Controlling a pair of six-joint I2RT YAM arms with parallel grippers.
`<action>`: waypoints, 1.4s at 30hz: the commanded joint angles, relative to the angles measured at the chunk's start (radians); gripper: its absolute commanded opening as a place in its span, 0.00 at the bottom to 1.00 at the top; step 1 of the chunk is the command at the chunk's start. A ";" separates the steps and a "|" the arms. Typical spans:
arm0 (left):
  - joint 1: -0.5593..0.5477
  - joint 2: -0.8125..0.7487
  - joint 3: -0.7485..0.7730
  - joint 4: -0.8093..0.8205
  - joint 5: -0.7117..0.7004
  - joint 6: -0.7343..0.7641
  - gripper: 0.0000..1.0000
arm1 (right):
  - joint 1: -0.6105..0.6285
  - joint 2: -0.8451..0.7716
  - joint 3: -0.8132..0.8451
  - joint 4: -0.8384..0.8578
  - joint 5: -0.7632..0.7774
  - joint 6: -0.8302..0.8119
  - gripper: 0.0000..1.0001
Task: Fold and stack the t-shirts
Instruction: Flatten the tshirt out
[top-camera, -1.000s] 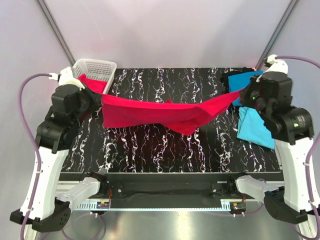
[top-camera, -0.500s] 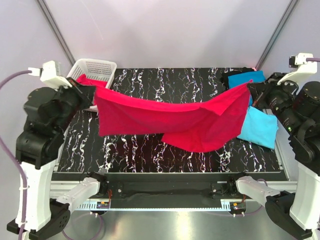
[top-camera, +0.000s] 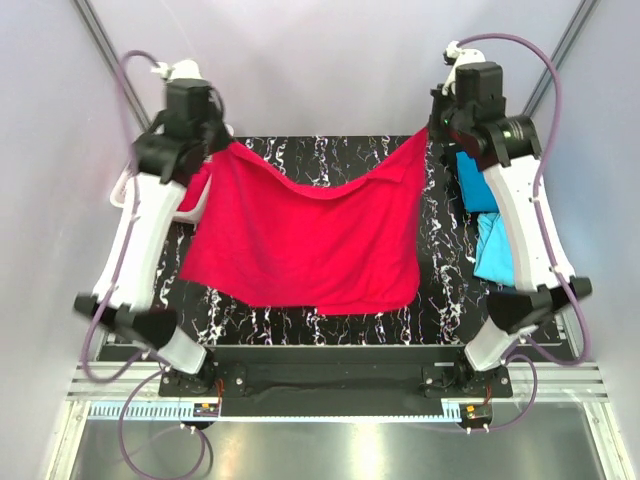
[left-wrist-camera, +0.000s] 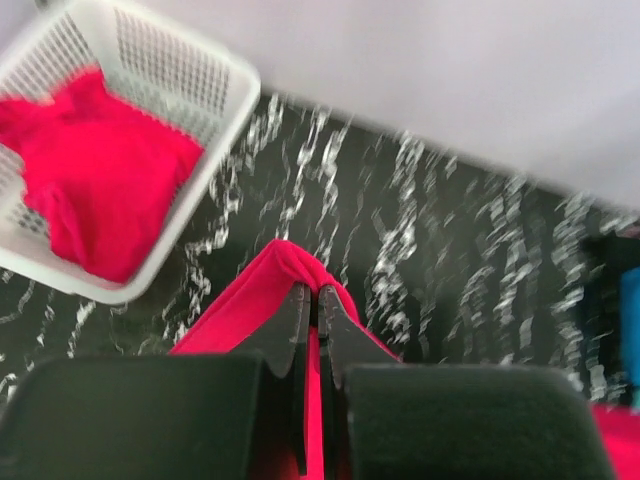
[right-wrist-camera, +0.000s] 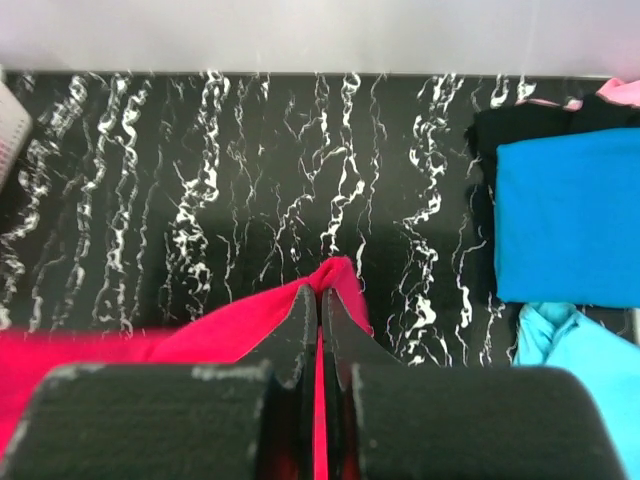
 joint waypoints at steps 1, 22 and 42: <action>-0.001 0.067 0.074 -0.025 0.024 -0.005 0.00 | -0.003 0.015 0.191 0.011 -0.004 -0.023 0.00; -0.002 -0.519 -0.139 -0.059 0.269 0.078 0.00 | -0.002 -0.548 0.071 -0.059 -0.033 -0.049 0.00; -0.007 -0.020 -0.473 0.163 -0.004 -0.241 0.00 | -0.002 -0.141 -0.550 0.484 -0.065 0.039 0.00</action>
